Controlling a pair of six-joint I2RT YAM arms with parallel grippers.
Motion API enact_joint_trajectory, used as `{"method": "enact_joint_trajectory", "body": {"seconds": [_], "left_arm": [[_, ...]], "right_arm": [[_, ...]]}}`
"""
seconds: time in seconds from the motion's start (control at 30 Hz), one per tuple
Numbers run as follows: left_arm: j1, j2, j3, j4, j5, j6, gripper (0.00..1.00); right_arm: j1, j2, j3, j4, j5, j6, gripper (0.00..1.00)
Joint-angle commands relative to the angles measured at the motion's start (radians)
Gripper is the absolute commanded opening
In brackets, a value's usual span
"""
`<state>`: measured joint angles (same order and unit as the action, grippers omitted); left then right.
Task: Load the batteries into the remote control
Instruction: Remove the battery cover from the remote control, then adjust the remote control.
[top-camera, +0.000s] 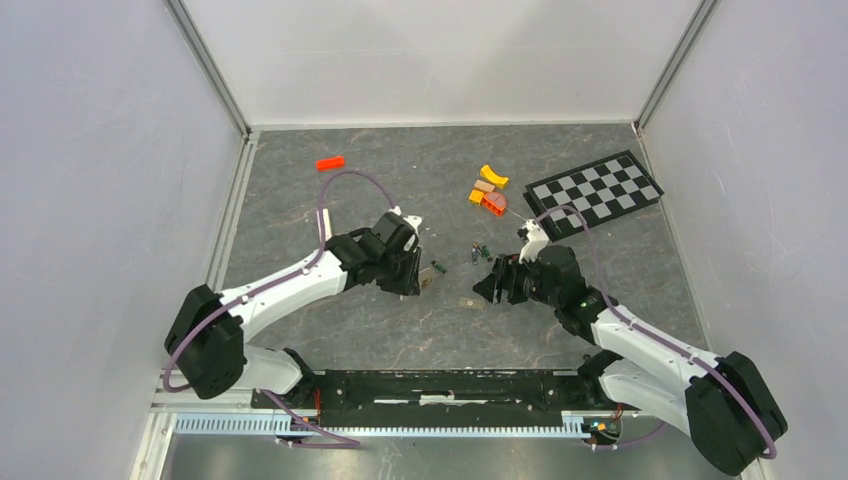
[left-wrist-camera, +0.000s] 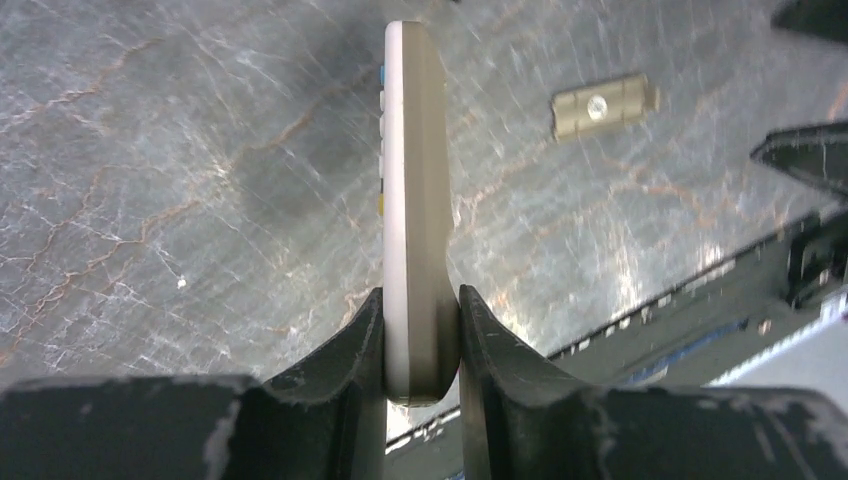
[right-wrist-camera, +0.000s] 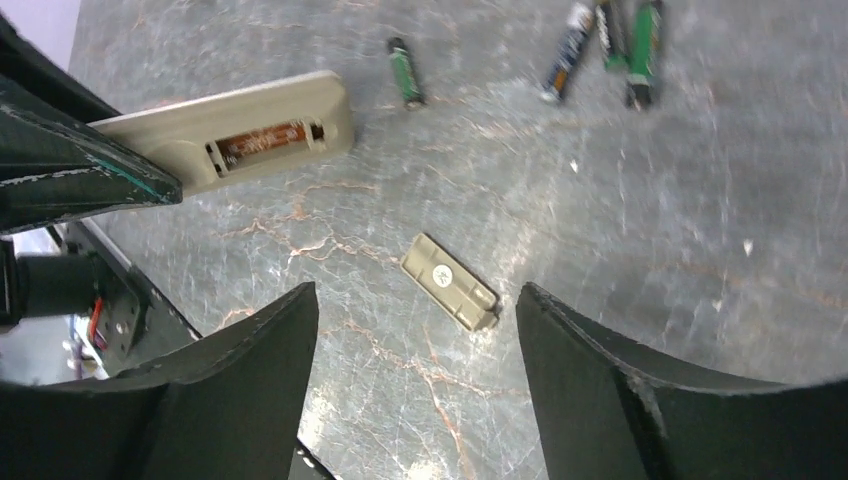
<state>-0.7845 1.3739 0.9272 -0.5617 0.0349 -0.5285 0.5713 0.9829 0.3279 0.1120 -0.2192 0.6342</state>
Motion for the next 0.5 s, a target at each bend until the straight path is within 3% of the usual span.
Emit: {"method": "enact_joint_trajectory", "body": {"seconds": [0.0, 0.13, 0.47], "left_arm": [[0.002, -0.068, 0.079, -0.072, 0.181, 0.243, 0.02], [0.001, -0.088, 0.146, -0.094, 0.335, 0.375, 0.02], [-0.006, -0.172, 0.214, -0.077, 0.584, 0.724, 0.02]], "right_arm": [[-0.004, -0.015, 0.110, -0.005, -0.143, -0.242, 0.83], [-0.003, -0.018, 0.188, -0.012, -0.319, -0.430, 0.95], [0.004, 0.031, 0.379, -0.235, -0.704, -0.856, 0.97]]}}
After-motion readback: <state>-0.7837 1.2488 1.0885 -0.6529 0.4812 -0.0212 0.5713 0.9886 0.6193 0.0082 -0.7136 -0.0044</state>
